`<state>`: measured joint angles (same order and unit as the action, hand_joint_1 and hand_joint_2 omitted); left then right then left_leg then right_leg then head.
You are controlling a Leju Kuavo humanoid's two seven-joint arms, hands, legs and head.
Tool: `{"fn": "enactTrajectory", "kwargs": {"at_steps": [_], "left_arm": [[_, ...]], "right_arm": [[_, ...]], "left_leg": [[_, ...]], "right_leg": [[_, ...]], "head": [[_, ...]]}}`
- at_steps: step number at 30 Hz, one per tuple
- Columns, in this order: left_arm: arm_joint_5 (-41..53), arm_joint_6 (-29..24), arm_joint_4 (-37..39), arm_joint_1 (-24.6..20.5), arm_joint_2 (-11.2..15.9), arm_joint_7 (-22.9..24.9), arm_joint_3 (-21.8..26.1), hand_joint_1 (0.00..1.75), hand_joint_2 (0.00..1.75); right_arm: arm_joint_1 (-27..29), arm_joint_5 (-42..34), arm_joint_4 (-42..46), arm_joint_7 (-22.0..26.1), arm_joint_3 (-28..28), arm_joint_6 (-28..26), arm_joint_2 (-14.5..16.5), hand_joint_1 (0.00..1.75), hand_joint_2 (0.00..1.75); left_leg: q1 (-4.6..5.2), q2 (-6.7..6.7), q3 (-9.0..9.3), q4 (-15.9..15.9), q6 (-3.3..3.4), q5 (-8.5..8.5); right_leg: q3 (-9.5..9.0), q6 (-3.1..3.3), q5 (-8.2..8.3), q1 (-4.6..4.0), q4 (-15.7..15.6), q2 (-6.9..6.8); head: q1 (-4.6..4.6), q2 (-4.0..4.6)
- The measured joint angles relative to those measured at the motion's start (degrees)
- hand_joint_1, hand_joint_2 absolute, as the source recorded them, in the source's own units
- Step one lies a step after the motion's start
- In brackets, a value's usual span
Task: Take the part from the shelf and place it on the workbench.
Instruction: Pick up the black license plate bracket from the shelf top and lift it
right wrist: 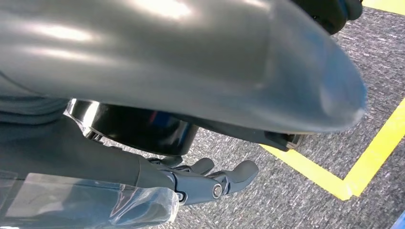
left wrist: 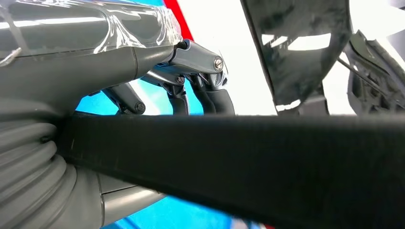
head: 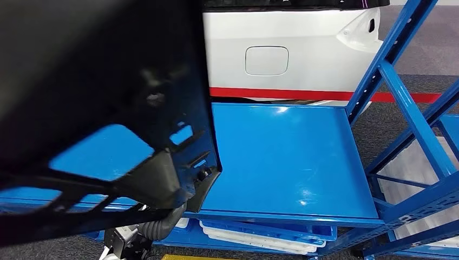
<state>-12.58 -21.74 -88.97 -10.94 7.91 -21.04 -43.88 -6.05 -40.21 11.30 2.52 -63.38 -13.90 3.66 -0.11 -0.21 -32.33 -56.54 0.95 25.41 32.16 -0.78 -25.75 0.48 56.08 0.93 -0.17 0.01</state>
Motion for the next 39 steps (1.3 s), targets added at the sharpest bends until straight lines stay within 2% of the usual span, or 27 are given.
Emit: {"fn": "enactTrajectory", "kwargs": {"at_steps": [1, 3, 4, 5, 6, 7, 9, 10, 11, 14, 16, 17, 19, 20, 21, 22, 25, 26, 27, 30, 31, 32, 34, 35, 36, 37, 39], "left_arm": [[-1.41, 0.72, 0.03, 0.20, -0.10, -0.70, -0.08, 1.75, 1.75], [-3.32, 1.93, 0.17, 0.61, -0.24, -1.92, -0.20, 1.75, 1.75], [-3.74, 2.39, 0.28, 0.87, -0.29, -2.37, -0.27, 1.75, 1.75], [-3.92, 2.74, 0.40, 1.14, -0.33, -2.72, -0.38, 1.75, 1.75], [-4.02, 3.01, 0.52, 1.36, -0.39, -2.98, -0.50, 1.75, 1.75], [-4.03, 3.18, 0.60, 1.49, -0.45, -3.16, -0.65, 1.75, 1.75], [-4.08, 3.33, 0.69, 1.54, -0.61, -3.48, -0.92, 1.75, 1.75], [-4.18, 3.34, 0.73, 1.55, -0.69, -3.66, -1.03, 1.75, 1.75], [-4.37, 3.34, 0.79, 1.61, -0.76, -3.86, -1.11, 1.75, 1.75], [-5.07, 3.30, 1.03, 1.95, -0.87, -4.30, -1.26, 1.75, 1.75], [-5.39, 3.08, 1.16, 2.02, -1.00, -4.46, -1.36, 1.75, 1.75], [-5.50, 2.93, 1.28, 2.03, -1.09, -4.52, -1.43, 1.75, 1.75], [-5.63, 2.58, 1.61, 2.14, -1.19, -4.60, -1.56, 1.75, 1.75], [-5.59, 2.41, 1.81, 2.22, -1.21, -4.61, -1.65, 1.75, 1.75], [-5.48, 2.23, 1.97, 2.27, -1.22, -4.62, -1.74, 1.75, 1.75], [-5.34, 2.04, 2.13, 2.31, -1.25, -4.62, -1.82, 1.75, 1.75], [-5.09, 1.68, 2.50, 2.28, -1.32, -4.64, -1.97, 1.75, 1.75], [-5.06, 1.60, 2.60, 2.26, -1.33, -4.69, -1.99, 1.75, 1.75], [-5.02, 1.56, 2.68, 2.25, -1.33, -4.77, -2.03, 1.75, 1.75], [-4.75, 1.53, 2.90, 2.24, -1.35, -5.04, -2.19, 1.75, 1.75], [-4.62, 1.50, 2.94, 2.22, -1.35, -5.10, -2.25, 1.75, 1.75], [-4.48, 1.46, 2.96, 2.21, -1.35, -5.13, -2.29, 1.75, 1.75], [-4.21, 1.36, 3.01, 2.23, -1.35, -5.19, -2.43, 1.75, 1.75], [-4.13, 1.34, 3.08, 2.26, -1.35, -5.18, -2.51, 1.75, 1.75], [-4.10, 1.32, 3.20, 2.28, -1.35, -5.18, -2.60, 1.75, 1.75], [-4.08, 1.32, 3.32, 2.28, -1.35, -5.17, -2.68, 1.75, 1.75], [-4.06, 1.32, 3.49, 2.24, -1.35, -5.13, -2.81, 1.75, 1.75]], "right_arm": [[-0.03, -0.03, 0.00, 0.02, 0.01, 0.00, 0.01, 0.00, 0.00], [-0.03, -0.17, 0.00, 0.06, 0.02, 0.00, 0.00, 0.00, 0.00], [0.01, -0.28, 0.00, 0.07, 0.03, 0.00, -0.01, 0.00, 0.00], [0.05, -0.39, 0.00, 0.06, 0.03, 0.00, -0.02, 0.00, 0.00], [0.08, -0.48, 0.00, 0.05, 0.04, 0.00, -0.03, 0.00, 0.00], [0.08, -0.52, 0.00, 0.06, 0.04, 0.00, -0.03, 0.00, 0.00], [0.01, -0.55, 0.00, 0.08, 0.04, 0.00, -0.01, 0.00, 0.00], [-0.03, -0.56, 0.00, 0.10, 0.05, 0.00, 0.01, 0.00, 0.00], [-0.04, -0.57, 0.00, 0.11, 0.06, 0.00, 0.03, 0.00, 0.00], [-0.03, -0.61, 0.00, 0.15, 0.08, 0.00, 0.02, 0.00, 0.00], [-0.05, -0.63, 0.00, 0.17, 0.08, 0.00, -0.02, 0.00, 0.00], [-0.06, -0.64, -0.01, 0.19, 0.08, 0.00, -0.04, 0.00, 0.00], [-0.02, -0.64, -0.01, 0.22, 0.08, 0.00, -0.08, 0.00, 0.00], [0.01, -0.64, -0.02, 0.23, 0.08, 0.00, -0.11, 0.00, 0.00], [0.04, -0.64, -0.02, 0.24, 0.08, 0.00, -0.15, 0.00, 0.00], [0.06, -0.64, -0.02, 0.25, 0.08, 0.00, -0.19, 0.00, 0.00], [-0.02, -0.63, -0.01, 0.26, 0.09, 0.00, -0.28, 0.00, 0.00], [-0.05, -0.61, -0.01, 0.27, 0.09, 0.00, -0.29, 0.00, 0.00], [-0.06, -0.61, 0.00, 0.29, 0.09, 0.00, -0.29, 0.00, 0.00], [-0.01, -0.62, 0.00, 0.32, 0.10, 0.01, -0.27, 0.00, 0.00], [-0.03, -0.61, 0.00, 0.32, 0.10, 0.01, -0.26, 0.00, 0.00], [-0.05, -0.60, 0.00, 0.33, 0.10, 0.00, -0.25, 0.00, 0.00], [-0.05, -0.59, 0.00, 0.34, 0.10, 0.00, -0.26, 0.00, 0.00], [-0.02, -0.59, -0.01, 0.33, 0.10, 0.00, -0.27, 0.00, 0.00], [0.02, -0.60, -0.01, 0.33, 0.10, 0.01, -0.28, 0.00, 0.00], [0.04, -0.60, -0.01, 0.33, 0.10, 0.01, -0.30, 0.00, 0.00], [0.01, -0.58, 0.00, 0.33, 0.11, 0.02, -0.28, 0.00, 0.00]], "left_leg": [[-0.09, 0.02, -1.16, -2.61, -0.30, 1.52], [-0.19, 0.04, -4.90, -10.89, -0.78, 5.42], [-0.21, 0.04, -6.68, -14.65, -0.88, 6.75], [-0.21, 0.03, -7.66, -16.60, -0.88, 7.09], [-0.20, 0.03, -7.56, -16.21, -0.78, 6.34], [-0.19, 0.03, -6.26, -13.28, -0.59, 4.56], [0.04, 0.04, -2.09, -4.23, 0.04, 0.55], [0.24, 0.04, -0.53, -0.74, 0.30, -0.66], [0.45, 0.04, 0.25, 1.11, 0.50, -1.09], [0.61, 0.03, 0.54, 1.84, 0.99, -1.17], [0.29, 0.11, 1.03, 2.38, 1.58, -1.50], [0.14, 0.17, 1.26, 2.57, 1.80, -1.62], [0.20, 0.24, 1.27, 2.55, 1.96, -1.61], [0.21, 0.25, 1.26, 2.54, 1.96, -1.60], [0.21, 0.22, 1.26, 2.53, 1.95, -1.59], [0.17, 0.18, 1.31, 2.50, 1.92, -1.57], [0.18, 0.04, 1.39, 2.13, 1.42, -1.25], [0.27, 0.01, 1.31, 1.96, 1.16, -1.13], [0.38, 0.00, 1.21, 1.85, 0.93, -1.07], [0.25, -0.01, 0.88, 1.35, 0.41, -0.74], [0.14, 0.00, 0.35, 0.13, 0.16, 0.09], [0.04, 0.02, -0.75, -2.34, -0.14, 1.54], [-0.04, 0.05, -4.25, -10.05, -0.60, 5.18], [-0.06, 0.05, -5.92, -13.59, -0.68, 6.38], [-0.05, 0.05, -6.79, -15.38, -0.65, 6.59], [-0.02, 0.04, -6.71, -15.12, -0.51, 5.87], [0.16, 0.04, -3.52, -8.40, 0.09, 2.21]], "right_leg": [[0.00, 0.22, 0.07, 0.07, -0.05, -0.04], [0.04, 0.44, 0.06, 0.00, -0.04, -0.10], [0.06, 0.47, 0.05, -0.06, -0.03, -0.13], [0.05, 0.48, 0.04, -0.11, -0.03, -0.12], [0.01, 0.49, 0.03, -0.14, -0.03, -0.10], [-0.08, 0.48, 0.02, -0.17, -0.03, -0.05], [-0.21, 0.37, -0.06, -0.28, -0.02, 0.02], [-0.20, 0.25, -0.11, -0.33, 0.00, 0.03], [-0.15, 0.09, -0.18, -0.36, 0.01, 0.03], [-0.16, -0.62, -0.37, -0.20, 0.08, -0.04], [0.68, -1.11, -2.00, -0.24, 2.38, -0.11], [2.04, -1.29, -3.77, -0.25, 5.48, -0.15], [5.91, -1.47, -7.46, -0.26, 13.51, -0.17], [7.44, -1.53, -8.43, -0.24, 16.59, -0.18], [7.91, -1.56, -8.21, -0.22, 17.42, -0.18], [7.20, -1.57, -6.92, -0.18, 15.87, -0.19], [1.31, -1.52, -1.47, 0.08, 3.76, -0.20], [0.14, -1.34, -0.65, 0.11, 1.26, -0.15], [-0.25, -1.07, -0.46, 0.05, 0.26, -0.08], [-0.11, -0.17, -0.18, -0.09, 0.19, -0.03], [-0.12, 0.08, -0.08, -0.05, 0.13, -0.05], [-0.11, 0.30, 0.00, 0.02, 0.07, -0.09], [-0.01, 0.50, 0.01, -0.09, 0.09, -0.14], [0.04, 0.55, 0.01, -0.17, 0.10, -0.16], [0.06, 0.57, 0.00, -0.26, 0.11, -0.16], [0.05, 0.59, 0.00, -0.33, 0.11, -0.14], [-0.13, 0.58, -0.01, -0.46, 0.10, -0.04]], "head": [[-0.04, 0.01], [-0.15, 0.01], [-0.16, 0.01], [-0.17, 0.01], [-0.18, 0.01], [-0.18, 0.01], [-0.18, 0.01], [-0.17, 0.01], [-0.17, 0.01], [-0.16, 0.01], [-0.06, 0.00], [0.02, 0.00], [0.17, 0.01], [0.20, 0.01], [0.21, 0.00], [0.21, 0.00], [0.21, 0.01], [0.20, 0.01], [0.19, 0.01], [0.17, 0.01], [0.13, 0.00], [0.08, 0.01], [-0.02, 0.01], [-0.03, 0.01], [-0.04, 0.01], [-0.05, 0.01], [-0.05, 0.01]]}}
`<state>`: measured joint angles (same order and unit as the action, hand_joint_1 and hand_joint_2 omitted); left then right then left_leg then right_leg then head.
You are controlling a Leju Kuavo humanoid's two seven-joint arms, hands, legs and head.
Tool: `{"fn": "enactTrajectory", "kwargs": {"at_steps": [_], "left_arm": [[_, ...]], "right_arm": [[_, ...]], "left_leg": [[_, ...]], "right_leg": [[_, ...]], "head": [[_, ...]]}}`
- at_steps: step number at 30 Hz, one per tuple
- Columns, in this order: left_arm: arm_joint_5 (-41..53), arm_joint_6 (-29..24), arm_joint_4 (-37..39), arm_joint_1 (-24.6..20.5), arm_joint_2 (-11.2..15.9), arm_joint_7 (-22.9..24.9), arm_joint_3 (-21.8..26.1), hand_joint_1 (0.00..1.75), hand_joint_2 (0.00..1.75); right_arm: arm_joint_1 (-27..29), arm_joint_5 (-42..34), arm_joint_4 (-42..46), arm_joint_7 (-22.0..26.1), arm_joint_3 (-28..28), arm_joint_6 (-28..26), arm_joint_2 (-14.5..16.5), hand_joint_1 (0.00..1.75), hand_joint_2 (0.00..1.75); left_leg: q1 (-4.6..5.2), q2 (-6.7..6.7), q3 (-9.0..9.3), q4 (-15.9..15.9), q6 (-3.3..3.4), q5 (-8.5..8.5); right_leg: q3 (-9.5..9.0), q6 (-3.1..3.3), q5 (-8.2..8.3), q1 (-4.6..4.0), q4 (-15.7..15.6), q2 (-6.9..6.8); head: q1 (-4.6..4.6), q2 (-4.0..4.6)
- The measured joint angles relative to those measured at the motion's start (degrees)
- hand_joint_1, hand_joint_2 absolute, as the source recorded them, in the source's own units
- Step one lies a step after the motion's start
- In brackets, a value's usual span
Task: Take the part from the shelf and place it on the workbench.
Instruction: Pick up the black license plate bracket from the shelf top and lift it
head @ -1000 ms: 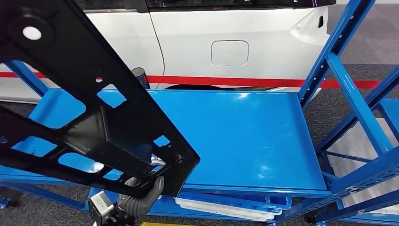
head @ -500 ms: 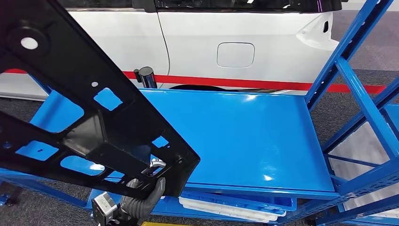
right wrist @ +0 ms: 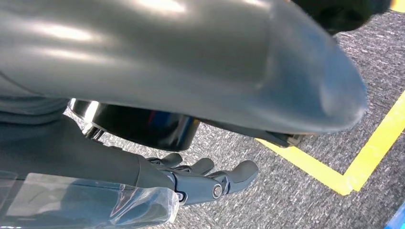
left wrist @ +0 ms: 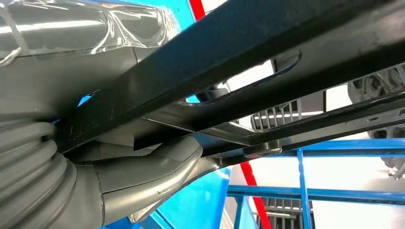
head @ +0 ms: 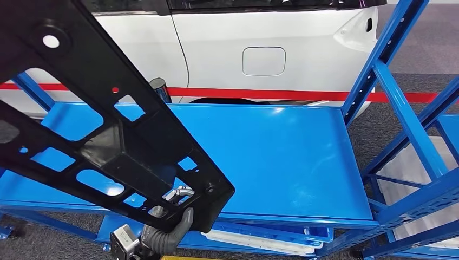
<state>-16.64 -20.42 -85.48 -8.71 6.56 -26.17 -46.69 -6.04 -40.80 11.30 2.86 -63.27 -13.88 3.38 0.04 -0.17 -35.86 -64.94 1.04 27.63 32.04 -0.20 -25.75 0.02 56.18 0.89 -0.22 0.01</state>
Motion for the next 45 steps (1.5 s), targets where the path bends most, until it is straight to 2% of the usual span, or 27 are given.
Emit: {"fn": "enactTrajectory", "kwargs": {"at_steps": [2, 3, 6, 7, 9, 11, 12, 13, 14, 16, 18, 21, 23, 26, 27, 28, 29, 32, 33, 34, 36, 38, 39, 42, 43, 44, 45], "left_arm": [[0.05, -0.02, 0.03, -0.13, -0.01, 0.10, -0.08, 1.75, 1.75], [0.08, -0.03, 0.03, -0.18, -0.01, 0.19, -0.10, 1.75, 1.75], [0.09, 0.13, 0.04, -0.20, -0.05, 0.71, -0.18, 1.75, 1.75], [0.07, 0.25, 0.04, -0.22, -0.07, 0.91, -0.20, 1.75, 1.75], [0.03, 0.48, 0.04, -0.25, -0.10, 1.20, -0.22, 1.75, 1.75], [-0.01, 0.60, 0.08, -0.21, -0.11, 1.33, -0.25, 1.75, 1.75], [-0.02, 0.66, 0.12, -0.18, -0.11, 1.39, -0.27, 1.75, 1.75], [-0.03, 0.70, 0.18, -0.17, -0.11, 1.54, -0.31, 1.75, 1.75], [-0.04, 0.74, 0.25, -0.16, -0.11, 1.72, -0.34, 1.75, 1.75], [-0.03, 0.80, 0.32, -0.17, -0.11, 2.00, -0.40, 1.75, 1.75], [-0.03, 0.81, 0.33, -0.21, -0.11, 2.08, -0.44, 1.75, 1.75], [-0.02, 0.81, 0.33, -0.19, -0.11, 2.15, -0.58, 1.75, 1.75], [-0.01, 0.81, 0.33, -0.22, -0.11, 2.16, -0.68, 1.75, 1.75], [0.01, 0.81, 0.33, -0.19, -0.11, 2.17, -0.79, 1.75, 1.75], [0.01, 0.81, 0.34, -0.13, -0.11, 2.17, -0.85, 1.75, 1.75], [0.01, 0.81, 0.34, -0.09, -0.11, 2.17, -0.91, 1.75, 1.75], [0.01, 0.81, 0.35, -0.09, -0.11, 2.17, -0.95, 1.75, 1.75], [-0.02, 0.84, 0.35, -0.20, -0.11, 2.21, -0.97, 1.75, 1.75], [-0.06, 0.89, 0.35, -0.25, -0.12, 2.25, -0.98, 1.75, 1.75], [-0.11, 0.95, 0.35, -0.25, -0.12, 2.29, -0.99, 1.75, 1.75], [-0.20, 1.05, 0.35, -0.24, -0.12, 2.36, -1.00, 1.75, 1.75], [-0.25, 1.15, 0.35, -0.30, -0.18, 2.37, -1.02, 1.75, 1.75], [-0.29, 1.21, 0.35, -0.33, -0.21, 2.37, -1.02, 1.75, 1.75], [-0.40, 1.40, 0.35, -0.19, -0.27, 2.37, -1.04, 1.75, 1.75], [-0.42, 1.47, 0.35, -0.15, -0.27, 2.37, -1.05, 1.75, 1.75], [-0.43, 1.52, 0.35, -0.13, -0.28, 2.37, -1.06, 1.75, 1.75], [-0.43, 1.58, 0.35, -0.13, -0.29, 2.37, -1.07, 1.75, 1.75]], "right_arm": [[-0.08, 0.03, 0.00, 0.01, 0.01, -0.01, 0.04, 0.00, 0.00], [-0.10, 0.05, 0.00, 0.01, 0.02, -0.02, 0.06, 0.00, 0.00], [-0.11, 0.09, 0.00, 0.01, 0.02, 0.00, 0.10, 0.00, 0.00], [-0.11, 0.09, 0.00, 0.01, 0.02, 0.01, 0.11, 0.00, 0.00], [-0.11, 0.09, 0.00, 0.03, 0.02, 0.01, 0.11, 0.00, 0.00], [-0.05, 0.08, 0.00, 0.04, 0.02, 0.01, 0.08, 0.00, 0.00], [-0.02, 0.08, 0.00, 0.04, 0.02, 0.01, 0.06, 0.00, 0.00], [0.00, 0.08, 0.00, 0.03, 0.02, 0.01, 0.04, 0.00, 0.00], [0.01, 0.07, 0.00, 0.03, 0.02, 0.01, 0.02, 0.00, 0.00], [-0.03, 0.07, 0.00, 0.03, 0.02, 0.01, -0.03, 0.00, 0.00], [-0.09, 0.07, 0.00, 0.05, 0.02, 0.01, -0.04, 0.00, 0.00], [-0.04, 0.05, 0.00, 0.07, 0.02, 0.01, -0.01, 0.00, 0.00], [-0.05, 0.04, 0.00, 0.08, 0.02, 0.01, 0.03, 0.00, 0.00], [-0.07, 0.03, 0.00, 0.08, 0.03, 0.01, 0.02, 0.00, 0.00], [-0.01, 0.03, 0.00, 0.07, 0.03, 0.01, 0.02, 0.00, 0.00], [0.04, 0.03, 0.00, 0.04, 0.02, 0.01, 0.01, 0.00, 0.00], [0.08, 0.01, 0.00, 0.00, 0.02, 0.01, 0.01, 0.00, 0.00], [0.01, -0.23, 0.00, -0.19, 0.03, 0.01, 0.03, 0.00, 0.00], [-0.03, -0.40, 0.00, -0.26, 0.03, 0.01, 0.03, 0.00, 0.00], [-0.06, -0.62, 0.00, -0.30, 0.04, 0.01, 0.03, 0.00, 0.00], [-0.06, -1.08, 0.00, -0.38, 0.04, 0.01, 0.03, 0.00, 0.00], [-0.06, -1.39, 0.00, -0.37, 0.04, 0.01, 0.03, 0.00, 0.00], [-0.06, -1.50, 0.00, -0.35, 0.04, 0.01, 0.02, 0.00, 0.00], [0.01, -1.80, 0.00, -0.32, 0.04, 0.01, -0.02, 0.00, 0.00], [0.07, -1.87, -0.01, -0.33, 0.04, 0.01, -0.03, 0.00, 0.00], [0.13, -1.92, -0.01, -0.33, 0.04, 0.01, -0.05, 0.00, 0.00], [0.16, -2.02, -0.02, -0.34, 0.04, 0.01, -0.07, 0.00, 0.00]], "left_leg": [[0.48, 0.02, 3.50, 7.54, 0.77, -2.56], [0.72, 0.04, 4.24, 9.30, 0.99, -2.90], [0.85, 0.02, 4.59, 10.47, 1.43, -3.16], [0.70, 0.04, 4.77, 10.72, 1.65, -3.36], [0.42, 0.14, 5.11, 11.09, 2.03, -3.68], [0.40, 0.20, 5.10, 11.06, 2.18, -3.69], [0.37, 0.20, 5.11, 11.04, 2.16, -3.68], [0.31, 0.18, 5.15, 11.00, 2.14, -3.66], [0.21, 0.15, 5.21, 10.94, 2.07, -3.62], [0.10, 0.07, 5.24, 10.59, 1.67, -3.35], [0.19, 0.01, 5.04, 10.15, 1.08, -3.05], [0.12, -0.02, 4.77, 9.94, 0.41, -2.96], [-0.11, 0.02, 3.73, 7.48, -0.15, -1.22], [-0.38, 0.05, -1.11, -3.69, -0.93, 4.43], [-0.41, 0.05, -2.48, -6.73, -1.02, 5.43], [-0.42, 0.05, -2.91, -7.76, -1.00, 5.41], [-0.41, 0.05, -2.25, -6.61, -0.92, 4.43], [-0.22, -0.01, 4.07, 5.87, -0.29, -0.71], [-0.04, -0.04, 5.51, 8.90, -0.06, -1.63], [0.17, -0.06, 5.98, 10.10, 0.10, -1.79], [0.38, 0.00, 5.88, 10.30, 0.53, -2.01], [0.22, 0.38, 6.08, 10.82, 1.29, -2.56], [0.09, 0.66, 6.15, 11.09, 1.68, -2.85], [0.16, 1.59, 5.97, 11.12, 2.06, -3.08], [0.19, 1.93, 5.92, 11.10, 2.07, -3.08], [0.18, 2.27, 5.91, 11.07, 2.07, -3.08], [0.14, 2.62, 5.96, 11.02, 2.03, -3.05]], "right_leg": [[-0.03, -0.10, -0.04, -0.14, 0.01, 0.03], [0.03, -0.22, -0.06, -0.15, 0.01, 0.01], [0.19, -0.90, -0.26, 0.00, 0.21, -0.10], [0.54, -1.18, -0.89, 0.02, 1.10, -0.14], [2.85, -1.70, -3.95, 0.10, 6.37, -0.19], [6.49, -2.18, -7.32, 0.26, 14.04, -0.20], [7.66, -2.38, -7.81, 0.38, 16.36, -0.21], [7.81, -2.55, -7.20, 0.50, 16.54, -0.22], [6.89, -2.68, -5.65, 0.63, 14.49, -0.24], [2.97, -2.89, -1.81, 0.85, 6.27, -0.27], [0.58, -2.46, 0.00, 0.88, 0.96, -0.10], [0.56, -1.26, 0.25, 0.64, 0.32, 0.06], [0.63, -0.59, 0.51, 0.75, 0.19, 0.00], [0.93, -0.12, 0.68, 0.69, 0.17, -0.14], [1.03, -0.08, 0.71, 0.62, 0.18, -0.19], [1.09, -0.07, 0.73, 0.57, 0.19, -0.23], [1.09, -0.06, 0.75, 0.54, 0.19, -0.25], [0.86, -0.24, 0.82, 0.48, 0.18, -0.20], [0.88, -0.44, 0.88, 0.45, 0.18, -0.17], [0.96, -0.69, 0.96, 0.45, 0.17, -0.13], [1.06, -1.30, 1.18, 0.51, 0.03, -0.01], [1.63, -1.81, 0.18, 0.60, 1.27, 0.02], [2.60, -2.02, -1.30, 0.59, 3.51, 0.01], [7.48, -2.30, -6.76, 0.61, 14.73, -0.07], [8.27, -2.36, -7.12, 0.61, 16.65, -0.11], [8.00, -2.39, -6.44, 0.62, 16.40, -0.21], [6.51, -2.40, -4.78, 0.63, 13.63, -0.50]], "head": [[0.01, 0.00], [0.01, -0.01], [0.02, 0.00], [0.04, -0.01], [0.13, -0.01], [0.19, 0.01], [0.20, 0.01], [0.20, 0.01], [0.20, 0.01], [0.21, 0.01], [0.21, 0.01], [0.20, 0.01], [0.08, 0.01], [-0.11, 0.00], [-0.13, 0.00], [-0.14, 0.01], [-0.15, 0.01], [-0.15, 0.01], [-0.14, 0.01], [-0.14, 0.00], [-0.13, 0.00], [-0.07, 0.01], [-0.01, 0.01], [0.16, 0.01], [0.17, 0.01], [0.17, 0.01], [0.17, 0.00]]}}
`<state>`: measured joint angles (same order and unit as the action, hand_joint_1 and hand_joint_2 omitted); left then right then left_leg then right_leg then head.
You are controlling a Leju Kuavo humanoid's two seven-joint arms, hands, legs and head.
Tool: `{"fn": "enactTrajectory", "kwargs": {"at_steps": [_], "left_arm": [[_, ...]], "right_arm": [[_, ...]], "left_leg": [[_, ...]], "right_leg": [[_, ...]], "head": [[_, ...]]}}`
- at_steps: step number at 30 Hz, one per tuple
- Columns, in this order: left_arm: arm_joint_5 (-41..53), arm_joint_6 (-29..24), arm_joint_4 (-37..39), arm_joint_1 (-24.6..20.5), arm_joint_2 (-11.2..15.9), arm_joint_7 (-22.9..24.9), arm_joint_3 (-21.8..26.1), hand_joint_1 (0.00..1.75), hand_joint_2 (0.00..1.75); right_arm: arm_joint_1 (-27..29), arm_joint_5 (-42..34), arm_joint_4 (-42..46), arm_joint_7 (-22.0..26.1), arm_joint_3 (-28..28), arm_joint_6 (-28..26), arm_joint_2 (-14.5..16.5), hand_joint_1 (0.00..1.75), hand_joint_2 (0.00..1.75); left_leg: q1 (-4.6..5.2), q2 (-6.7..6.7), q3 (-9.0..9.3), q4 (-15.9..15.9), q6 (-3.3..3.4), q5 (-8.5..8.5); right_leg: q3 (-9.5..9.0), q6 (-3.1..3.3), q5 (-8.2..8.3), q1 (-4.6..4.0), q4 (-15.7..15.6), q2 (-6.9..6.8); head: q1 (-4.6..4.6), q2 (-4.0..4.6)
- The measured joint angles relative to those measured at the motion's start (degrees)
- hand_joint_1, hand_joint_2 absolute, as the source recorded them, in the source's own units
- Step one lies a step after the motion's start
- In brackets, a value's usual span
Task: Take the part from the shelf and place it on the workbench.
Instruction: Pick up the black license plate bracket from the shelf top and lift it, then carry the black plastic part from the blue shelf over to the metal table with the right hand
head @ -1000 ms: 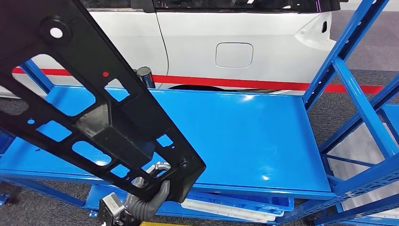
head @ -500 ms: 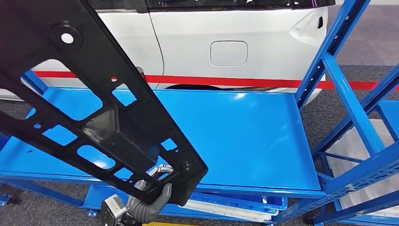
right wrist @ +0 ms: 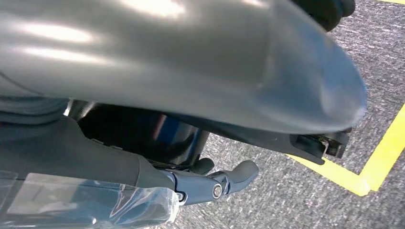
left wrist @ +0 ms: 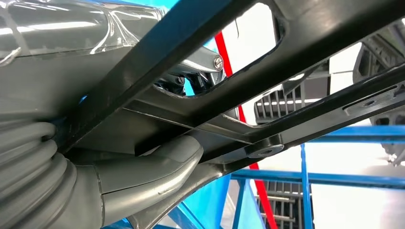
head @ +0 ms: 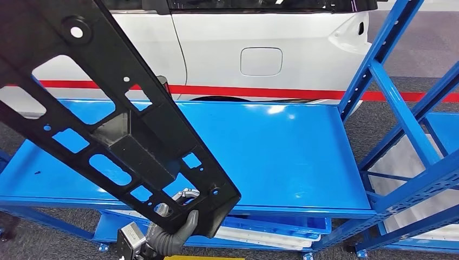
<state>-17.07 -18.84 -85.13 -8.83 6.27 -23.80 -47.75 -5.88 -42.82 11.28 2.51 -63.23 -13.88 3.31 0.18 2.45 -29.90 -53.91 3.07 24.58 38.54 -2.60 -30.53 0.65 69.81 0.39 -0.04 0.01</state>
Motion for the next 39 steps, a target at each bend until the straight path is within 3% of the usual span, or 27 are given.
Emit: {"fn": "enactTrajectory", "kwargs": {"at_steps": [2, 4, 6, 8, 10, 12, 13, 14, 15, 17, 19, 22, 24, 27, 28, 29, 30, 32, 34, 37, 39], "left_arm": [[-0.01, 0.06, 0.00, -0.03, -0.05, -0.01, -0.02, 1.75, 1.75], [-0.04, 0.13, 0.00, -0.06, -0.10, -0.02, -0.05, 1.75, 1.75], [-0.09, 0.25, 0.00, -0.08, -0.11, -0.04, -0.13, 1.75, 1.75], [-0.19, 0.37, 0.00, -0.10, -0.13, -0.05, -0.23, 1.75, 1.75], [-0.39, 0.45, 0.00, -0.09, -0.13, -0.11, -0.29, 1.75, 1.75], [-0.57, 0.51, 0.00, -0.01, -0.13, -0.21, -0.36, 1.75, 1.75], [-0.63, 0.55, 0.00, 0.04, -0.13, -0.27, -0.40, 1.75, 1.75], [-0.66, 0.58, 0.00, 0.06, -0.13, -0.32, -0.43, 1.75, 1.75], [-0.69, 0.60, 0.00, 0.04, -0.13, -0.36, -0.44, 1.75, 1.75], [-0.73, 0.67, 0.00, -0.05, -0.14, -0.44, -0.44, 1.75, 1.75], [-0.75, 0.77, 0.00, -0.13, -0.15, -0.49, -0.45, 1.75, 1.75], [-0.86, 0.84, 0.00, -0.12, -0.16, -0.52, -0.49, 1.75, 1.75], [-0.98, 0.85, 0.00, -0.15, -0.23, -0.58, -0.50, 1.75, 1.75], [-1.05, 0.85, 0.00, 0.00, -0.28, -0.65, -0.53, 1.75, 1.75], [-1.07, 0.85, 0.00, 0.08, -0.28, -0.66, -0.55, 1.75, 1.75], [-1.10, 0.85, 0.00, 0.12, -0.28, -0.66, -0.57, 1.75, 1.75], [-1.14, 0.85, 0.00, 0.13, -0.28, -0.68, -0.60, 1.75, 1.75], [-1.19, 0.85, 0.00, 0.12, -0.28, -0.74, -0.63, 1.75, 1.75], [-1.24, 0.85, 0.00, 0.08, -0.28, -0.86, -0.64, 1.75, 1.75], [-1.27, 0.85, 0.00, 0.08, -0.28, -1.02, -0.68, 1.75, 1.75], [-1.27, 0.84, 0.00, 0.07, -0.28, -1.07, -0.70, 1.75, 1.75]], "right_arm": [[-0.04, -0.25, 0.00, -0.03, 0.01, 0.00, -0.05, 0.00, 0.00], [-0.18, -0.55, 0.01, -0.07, 0.08, 0.00, -0.07, 0.00, 0.00], [-0.20, -0.86, 0.02, -0.13, 0.20, 0.00, -0.06, 0.00, 0.00], [-0.11, -1.18, 0.01, -0.24, 0.27, 0.00, -0.05, 0.00, 0.00], [-0.17, -1.39, 0.01, -0.29, 0.30, 0.00, -0.07, 0.00, 0.00], [-0.25, -1.42, 0.01, -0.28, 0.32, 0.00, -0.07, 0.00, 0.00], [-0.23, -1.30, 0.00, -0.28, 0.32, 0.00, -0.07, 0.00, 0.00], [-0.19, -1.12, -0.01, -0.26, 0.31, 0.00, -0.07, 0.00, 0.00], [-0.15, -0.86, 0.00, -0.22, 0.31, 0.00, -0.07, 0.00, 0.00], [-0.18, -0.43, 0.01, -0.12, 0.31, 0.00, -0.05, 0.00, 0.00], [-0.25, -0.22, 0.02, -0.04, 0.31, 0.00, -0.03, 0.00, 0.00], [-0.20, 0.02, 0.02, -0.03, 0.31, 0.00, -0.04, 0.00, 0.00], [-0.19, 0.12, 0.02, -0.07, 0.30, 0.00, -0.05, 0.00, 0.00], [-0.26, 0.17, 0.01, -0.09, 0.28, 0.00, -0.07, 0.00, 0.00], [-0.23, 0.18, 0.00, -0.10, 0.28, 0.00, -0.09, 0.00, 0.00], [-0.19, 0.19, -0.01, -0.10, 0.28, 0.00, -0.11, 0.00, 0.00], [-0.16, 0.20, -0.01, -0.11, 0.27, 0.00, -0.13, 0.00, 0.00], [-0.19, 0.22, 0.00, -0.11, 0.26, 0.00, -0.16, 0.00, 0.00], [-0.27, 0.24, 0.01, -0.09, 0.27, 0.00, -0.19, 0.00, 0.00], [-0.23, 0.24, 0.01, -0.09, 0.28, 0.00, -0.20, 0.00, 0.00], [-0.24, 0.25, 0.02, -0.09, 0.28, 0.00, -0.20, 0.00, 0.00]], "left_leg": [[0.11, 0.66, 0.03, -0.31, -0.35, 0.24], [0.40, 1.24, -0.10, -0.63, -0.83, 0.49], [0.46, 1.90, -0.22, -0.74, -1.12, 0.56], [0.21, 1.26, -0.77, -2.06, -1.62, 1.65], [-0.07, -0.58, -3.14, -7.74, -2.25, 5.17], [-0.18, -1.55, -6.72, -16.03, -2.52, 8.95], [-0.20, -1.70, -7.81, -18.51, -2.52, 9.63], [-0.20, -1.78, -7.89, -18.75, -2.44, 9.17], [-0.19, -1.87, -6.77, -16.46, -2.28, 7.64], [-0.12, -2.53, -2.62, -7.72, -1.71, 3.67], [0.16, -3.28, 0.04, -1.64, -1.25, 1.56], [0.37, -3.36, 0.30, -0.40, -0.76, 0.94], [0.17, -3.03, 0.44, 0.19, -0.11, 0.26], [0.14, -2.22, 0.15, 0.40, 0.39, -0.19], [0.16, -1.97, 0.00, 0.38, 0.40, -0.26], [0.15, -1.76, -0.12, 0.34, 0.36, -0.33], [0.11, -1.60, -0.19, 0.29, 0.28, -0.39], [0.08, -1.39, -0.29, -0.01, 0.04, -0.38], [0.27, -1.31, -0.66, -0.62, -0.40, -0.28], [0.28, -1.26, -1.16, -0.96, -1.18, -0.41], [0.03, -1.49, -2.01, -2.84, -1.76, 1.14]], "right_leg": [[-4.35, 0.11, 3.51, -0.11, -8.46, -1.69], [-6.47, 0.60, 4.91, -0.28, -13.29, -2.76], [-6.25, 1.26, 5.02, -0.41, -13.67, -2.05], [-6.04, 1.85, 5.32, -0.31, -13.76, -1.24], [-5.76, 2.36, 5.65, -0.14, -13.81, -0.40], [-5.39, 2.63, 5.88, -0.15, -13.80, 0.65], [-5.26, 2.68, 5.98, -0.17, -13.79, 1.11], [-5.20, 2.70, 6.07, -0.18, -13.79, 1.56], [-5.20, 2.68, 6.14, -0.18, -13.79, 1.96], [-5.30, 2.55, 6.27, -0.20, -13.79, 2.58], [-5.18, 2.15, 6.44, -0.24, -13.75, 2.91], [-4.91, 1.27, 6.60, -0.12, -13.72, 2.90], [-4.05, 0.80, 4.93, -0.13, -11.72, 1.97], [0.26, 0.35, -1.04, -0.14, -1.29, 0.72], [1.33, 0.21, -2.14, -0.11, 1.66, 0.64], [1.48, 0.10, -2.25, -0.07, 2.74, 0.59], [0.39, 0.04, -1.26, -0.01, 1.36, 0.53], [-4.35, -0.04, 1.94, 0.12, -6.63, 0.08], [-7.63, 0.28, 3.70, 0.09, -12.84, -0.31], [-7.69, 1.21, 4.12, -0.21, -13.89, -0.28], [-7.37, 1.90, 4.56, -0.13, -14.00, -0.25]], "head": [[0.02, 0.00], [-0.01, 0.01], [-0.05, 0.00], [-0.08, 0.01], [-0.13, 0.01], [-0.18, 0.01], [-0.20, 0.01], [-0.21, 0.01], [-0.21, 0.00], [-0.22, -0.01], [-0.21, -0.01], [-0.19, 0.00], [-0.14, 0.01], [0.02, 0.00], [0.02, 0.00], [0.02, 0.00], [0.02, 0.00], [0.03, 0.00], [-0.01, 0.01], [-0.05, 0.00], [-0.14, 0.01]]}}
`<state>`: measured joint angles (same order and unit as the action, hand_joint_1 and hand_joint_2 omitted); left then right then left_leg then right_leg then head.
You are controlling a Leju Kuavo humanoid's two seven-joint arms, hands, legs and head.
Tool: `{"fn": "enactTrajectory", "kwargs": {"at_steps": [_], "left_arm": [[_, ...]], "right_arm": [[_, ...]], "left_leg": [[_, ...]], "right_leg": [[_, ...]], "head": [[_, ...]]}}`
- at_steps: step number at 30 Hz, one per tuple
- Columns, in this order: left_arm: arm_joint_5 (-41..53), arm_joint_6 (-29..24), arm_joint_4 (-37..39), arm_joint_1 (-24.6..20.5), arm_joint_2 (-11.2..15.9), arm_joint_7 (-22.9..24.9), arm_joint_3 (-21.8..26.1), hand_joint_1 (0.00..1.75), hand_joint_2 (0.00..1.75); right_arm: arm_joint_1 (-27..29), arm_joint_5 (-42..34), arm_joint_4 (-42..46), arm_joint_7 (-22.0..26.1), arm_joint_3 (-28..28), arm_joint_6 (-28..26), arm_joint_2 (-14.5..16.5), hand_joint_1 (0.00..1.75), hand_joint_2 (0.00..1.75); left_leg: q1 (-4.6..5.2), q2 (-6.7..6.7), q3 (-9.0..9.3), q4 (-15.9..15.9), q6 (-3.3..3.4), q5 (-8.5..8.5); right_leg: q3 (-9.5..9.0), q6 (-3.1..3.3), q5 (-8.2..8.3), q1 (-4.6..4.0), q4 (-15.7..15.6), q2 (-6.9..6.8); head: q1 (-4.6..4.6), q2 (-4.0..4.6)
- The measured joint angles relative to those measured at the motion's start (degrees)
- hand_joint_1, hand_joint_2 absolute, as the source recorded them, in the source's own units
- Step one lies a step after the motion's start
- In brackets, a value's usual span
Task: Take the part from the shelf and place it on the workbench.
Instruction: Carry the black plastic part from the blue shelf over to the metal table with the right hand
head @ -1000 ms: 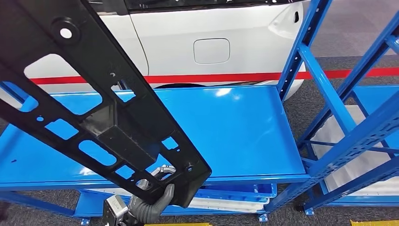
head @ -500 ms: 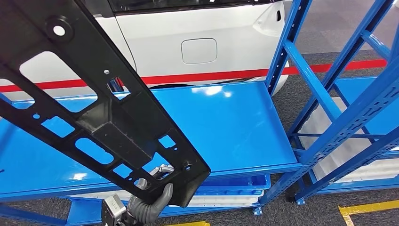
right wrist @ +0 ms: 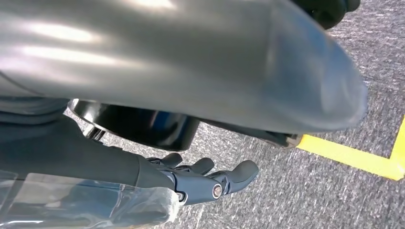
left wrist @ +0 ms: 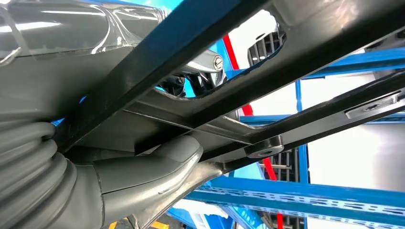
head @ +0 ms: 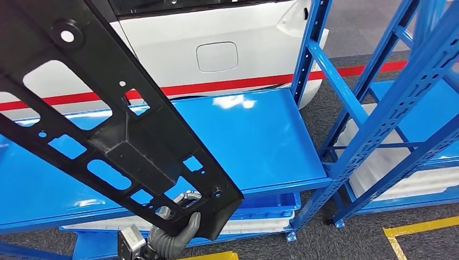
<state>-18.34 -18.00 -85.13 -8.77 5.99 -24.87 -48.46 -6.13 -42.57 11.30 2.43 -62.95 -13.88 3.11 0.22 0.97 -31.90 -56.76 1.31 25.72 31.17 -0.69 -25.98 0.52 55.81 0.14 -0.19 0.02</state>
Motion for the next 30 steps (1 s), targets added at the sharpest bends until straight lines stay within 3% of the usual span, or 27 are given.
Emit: {"fn": "enactTrajectory", "kwargs": {"at_steps": [3, 5, 6, 8, 10, 11, 14, 16, 18, 20, 21, 22, 24, 25, 27, 29, 30], "left_arm": [[-0.11, -0.01, 0.00, 0.07, 0.00, -0.07, -0.03, 1.75, 1.75], [-0.23, -0.01, 0.00, 0.16, 0.01, -0.09, -0.09, 1.75, 1.75], [-0.25, -0.01, 0.00, 0.17, 0.01, -0.10, -0.11, 1.75, 1.75], [-0.25, -0.01, 0.00, 0.13, 0.00, -0.13, -0.13, 1.75, 1.75], [-0.21, -0.01, 0.00, 0.04, 0.00, -0.16, -0.13, 1.75, 1.75], [-0.19, -0.02, 0.00, 0.03, 0.00, -0.18, -0.13, 1.75, 1.75], [-0.09, -0.18, -0.01, 0.07, -0.01, -0.22, -0.13, 1.75, 1.75], [-0.02, -0.32, -0.02, 0.01, -0.03, -0.28, -0.13, 1.75, 1.75], [0.01, -0.39, -0.01, 0.03, -0.04, -0.34, -0.15, 1.75, 1.75], [0.03, -0.42, 0.00, 0.12, -0.04, -0.35, -0.17, 1.75, 1.75], [0.04, -0.42, 0.00, 0.14, -0.04, -0.35, -0.18, 1.75, 1.75], [0.04, -0.43, 0.00, 0.14, -0.04, -0.35, -0.19, 1.75, 1.75], [0.08, -0.42, 0.00, 0.11, -0.04, -0.35, -0.20, 1.75, 1.75], [0.09, -0.42, 0.00, 0.09, -0.04, -0.34, -0.20, 1.75, 1.75], [0.15, -0.43, 0.00, 0.07, -0.04, -0.34, -0.21, 1.75, 1.75], [0.19, -0.43, 0.00, 0.08, -0.04, -0.35, -0.22, 1.75, 1.75], [0.20, -0.43, 0.00, 0.08, -0.04, -0.35, -0.22, 1.75, 1.75]], "right_arm": [[-0.06, 0.02, -0.01, -0.01, 0.00, 0.00, -0.02, 0.00, 0.00], [0.00, 0.02, -0.02, -0.03, 0.00, 0.00, -0.03, 0.00, 0.00], [0.02, 0.02, -0.02, -0.04, 0.00, 0.00, -0.03, 0.00, 0.00], [0.00, 0.03, -0.01, -0.04, 0.00, 0.00, -0.02, 0.00, 0.00], [-0.09, 0.09, 0.00, -0.02, 0.00, 0.00, 0.02, 0.00, 0.00], [-0.12, 0.13, 0.00, -0.01, 0.00, 0.00, 0.04, 0.00, 0.00], [-0.10, 0.30, 0.00, 0.00, 0.00, 0.00, 0.09, 0.00, 0.00], [-0.08, 0.41, 0.00, 0.00, -0.01, 0.00, 0.12, 0.00, 0.00], [-0.07, 0.45, -0.01, 0.00, -0.01, 0.00, 0.10, 0.00, 0.00], [0.01, 0.45, -0.01, 0.00, -0.01, 0.00, 0.08, 0.00, 0.00], [0.04, 0.45, -0.01, 0.00, -0.02, 0.00, 0.07, 0.00, 0.00], [0.05, 0.45, -0.01, 0.00, -0.02, 0.00, 0.07, 0.00, 0.00], [-0.01, 0.45, -0.01, 0.00, -0.02, 0.00, 0.06, 0.00, 0.00], [-0.07, 0.46, -0.01, 0.01, -0.01, 0.00, 0.07, 0.00, 0.00], [-0.09, 0.46, 0.00, 0.02, -0.01, 0.00, 0.10, 0.00, 0.00], [0.00, 0.45, -0.01, 0.02, -0.01, 0.00, 0.14, 0.00, 0.00], [0.01, 0.46, -0.01, 0.02, -0.01, 0.00, 0.16, 0.00, 0.00]], "left_leg": [[-0.31, -0.33, -4.21, -10.34, -0.91, 6.04], [-0.39, -0.35, -5.96, -15.27, -1.10, 7.76], [-0.40, -0.35, -5.27, -14.44, -1.05, 7.01], [-0.37, -0.56, -0.81, -6.49, -0.63, 3.43], [-0.06, -0.98, 2.98, 0.93, -0.02, 1.00], [0.14, -1.16, 3.59, 2.45, 0.22, 0.66], [0.36, -1.08, 3.27, 3.07, 1.05, -0.12], [0.12, -0.84, 3.03, 3.71, 1.82, -1.04], [0.09, -0.58, 2.45, 3.85, 2.26, -1.60], [0.13, -0.39, 1.87, 3.81, 2.27, -2.01], [0.11, -0.35, 1.64, 3.77, 2.15, -2.19], [0.05, -0.32, 1.47, 3.68, 2.01, -2.34], [0.06, -0.31, 1.10, 3.13, 1.67, -2.41], [0.14, -0.31, 0.81, 2.71, 1.46, -2.40], [0.30, -0.28, 0.22, 2.13, 0.87, -2.55], [0.09, -0.29, -0.13, 1.91, 0.22, -2.69], [-0.07, -0.32, -0.55, 1.15, -0.12, -1.94]], "right_leg": [[0.76, 0.65, 0.53, 0.04, -0.02, 0.03], [1.27, 0.74, 0.87, -0.02, 0.00, 0.09], [1.45, 0.70, 1.03, -0.03, 0.00, 0.15], [1.59, 0.51, 1.32, -0.02, 0.00, 0.34], [1.80, 0.09, 1.64, -0.09, 0.03, 0.49], [1.95, -0.18, 1.82, -0.08, 0.04, 0.51], [2.31, -1.15, 2.15, 0.09, 0.03, 0.51], [3.64, -1.55, -0.35, 0.08, 3.04, 0.47], [6.61, -1.75, -5.13, 0.06, 10.67, 0.42], [8.49, -1.95, -7.64, 0.12, 16.60, 0.41], [7.88, -2.02, -7.26, 0.18, 16.45, 0.40], [6.04, -2.08, -5.91, 0.25, 13.85, 0.36], [0.79, -2.18, -2.82, 0.42, 5.23, 0.13], [-1.01, -2.04, -1.89, 0.44, 1.92, 0.06], [-1.85, -1.52, -1.54, 0.26, -0.38, 0.06], [-1.36, -0.68, -0.98, 0.13, -0.34, 0.11], [-1.12, -0.24, -0.64, 0.13, -0.39, 0.10]], "head": [[-0.16, 0.01], [-0.16, 0.01], [-0.16, 0.00], [-0.16, -0.01], [-0.16, -0.01], [-0.16, 0.00], [-0.15, 0.01], [-0.08, 0.00], [0.02, -0.01], [0.06, -0.01], [0.07, -0.01], [0.08, 0.00], [0.09, 0.01], [0.06, 0.00], [0.02, -0.01], [-0.01, 0.00], [-0.03, 0.01]]}}
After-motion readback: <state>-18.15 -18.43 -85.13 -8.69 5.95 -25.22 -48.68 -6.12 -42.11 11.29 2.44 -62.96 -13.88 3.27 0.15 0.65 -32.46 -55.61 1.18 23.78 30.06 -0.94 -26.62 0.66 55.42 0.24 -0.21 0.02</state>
